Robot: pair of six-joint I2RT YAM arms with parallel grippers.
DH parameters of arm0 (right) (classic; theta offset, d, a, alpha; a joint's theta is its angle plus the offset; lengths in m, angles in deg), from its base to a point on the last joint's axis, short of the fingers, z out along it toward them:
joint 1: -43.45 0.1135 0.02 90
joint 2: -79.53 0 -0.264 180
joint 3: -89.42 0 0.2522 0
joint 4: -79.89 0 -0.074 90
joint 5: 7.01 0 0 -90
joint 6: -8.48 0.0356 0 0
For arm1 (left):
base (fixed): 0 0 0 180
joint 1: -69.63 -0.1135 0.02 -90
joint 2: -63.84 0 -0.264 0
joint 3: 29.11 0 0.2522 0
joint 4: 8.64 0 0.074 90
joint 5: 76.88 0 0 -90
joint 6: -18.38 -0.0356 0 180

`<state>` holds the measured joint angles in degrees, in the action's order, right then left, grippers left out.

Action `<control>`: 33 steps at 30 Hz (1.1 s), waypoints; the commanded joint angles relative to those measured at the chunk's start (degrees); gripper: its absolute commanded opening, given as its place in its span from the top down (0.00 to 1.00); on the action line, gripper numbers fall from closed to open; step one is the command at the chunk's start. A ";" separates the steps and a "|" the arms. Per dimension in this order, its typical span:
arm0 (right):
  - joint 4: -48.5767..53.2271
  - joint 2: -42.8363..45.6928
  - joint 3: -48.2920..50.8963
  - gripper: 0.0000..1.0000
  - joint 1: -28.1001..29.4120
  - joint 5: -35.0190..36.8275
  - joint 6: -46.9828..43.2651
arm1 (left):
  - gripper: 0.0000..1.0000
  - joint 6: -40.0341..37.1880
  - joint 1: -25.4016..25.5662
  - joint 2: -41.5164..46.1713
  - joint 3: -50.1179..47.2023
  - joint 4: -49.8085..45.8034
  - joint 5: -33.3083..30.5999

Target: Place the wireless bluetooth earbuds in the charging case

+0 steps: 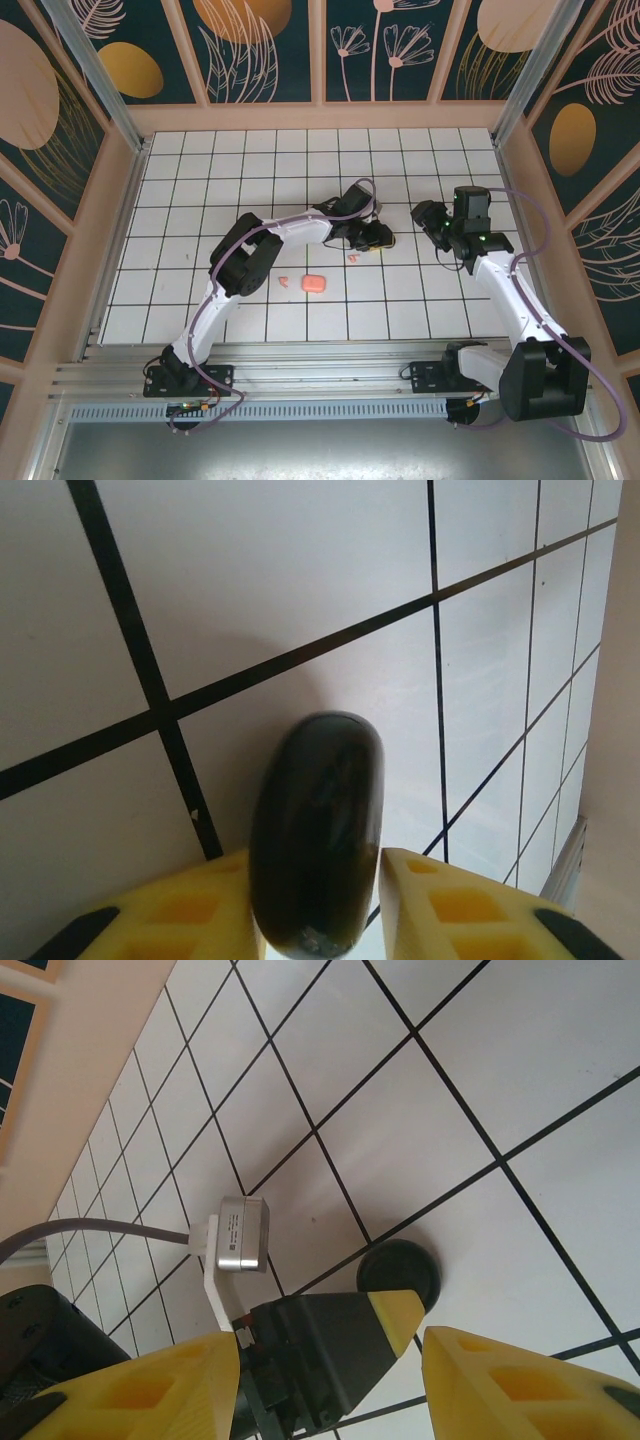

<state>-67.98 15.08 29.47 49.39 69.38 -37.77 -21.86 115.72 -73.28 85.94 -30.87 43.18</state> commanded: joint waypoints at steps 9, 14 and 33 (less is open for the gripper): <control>1.52 1.08 -2.19 0.48 0.10 0.07 -1.19 | 0.55 -3.61 0.23 0.59 0.80 -6.02 -4.70; 2.43 1.48 -2.00 0.48 1.24 0.82 -0.88 | 0.47 -5.14 0.14 3.25 0.37 -8.09 -6.65; 4.94 -5.62 -9.14 0.48 10.62 4.42 -0.09 | 0.34 -9.49 -5.45 23.16 -12.29 -12.18 -16.74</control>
<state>-63.98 11.32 23.37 57.93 71.41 -37.75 -29.14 111.98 -54.70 76.50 -40.90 29.35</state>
